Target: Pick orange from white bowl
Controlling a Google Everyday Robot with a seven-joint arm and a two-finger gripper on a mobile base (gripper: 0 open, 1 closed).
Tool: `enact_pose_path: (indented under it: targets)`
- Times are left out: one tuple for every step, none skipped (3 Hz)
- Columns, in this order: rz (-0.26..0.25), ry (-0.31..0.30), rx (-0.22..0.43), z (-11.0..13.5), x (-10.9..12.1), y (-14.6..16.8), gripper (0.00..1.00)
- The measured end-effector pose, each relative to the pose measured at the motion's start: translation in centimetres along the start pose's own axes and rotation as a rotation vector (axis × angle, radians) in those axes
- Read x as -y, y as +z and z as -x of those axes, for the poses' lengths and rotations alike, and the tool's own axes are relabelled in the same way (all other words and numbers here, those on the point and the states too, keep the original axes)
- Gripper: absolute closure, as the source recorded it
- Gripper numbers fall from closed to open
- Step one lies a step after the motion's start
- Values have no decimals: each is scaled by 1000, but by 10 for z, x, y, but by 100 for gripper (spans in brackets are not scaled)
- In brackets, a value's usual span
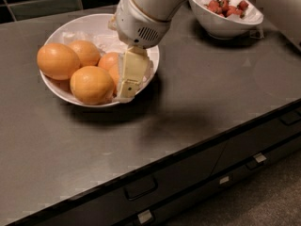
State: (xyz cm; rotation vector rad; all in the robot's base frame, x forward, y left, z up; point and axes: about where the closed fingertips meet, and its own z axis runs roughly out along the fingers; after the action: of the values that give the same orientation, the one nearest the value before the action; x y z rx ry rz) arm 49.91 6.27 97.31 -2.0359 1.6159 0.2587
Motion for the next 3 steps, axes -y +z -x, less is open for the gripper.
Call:
enact_pose_path:
  targets:
    - [37, -34, -4, 21, 5, 11, 0]
    - [93, -54, -7, 33, 4, 29, 0]
    - [138, -52, 11, 37, -1, 49, 0]
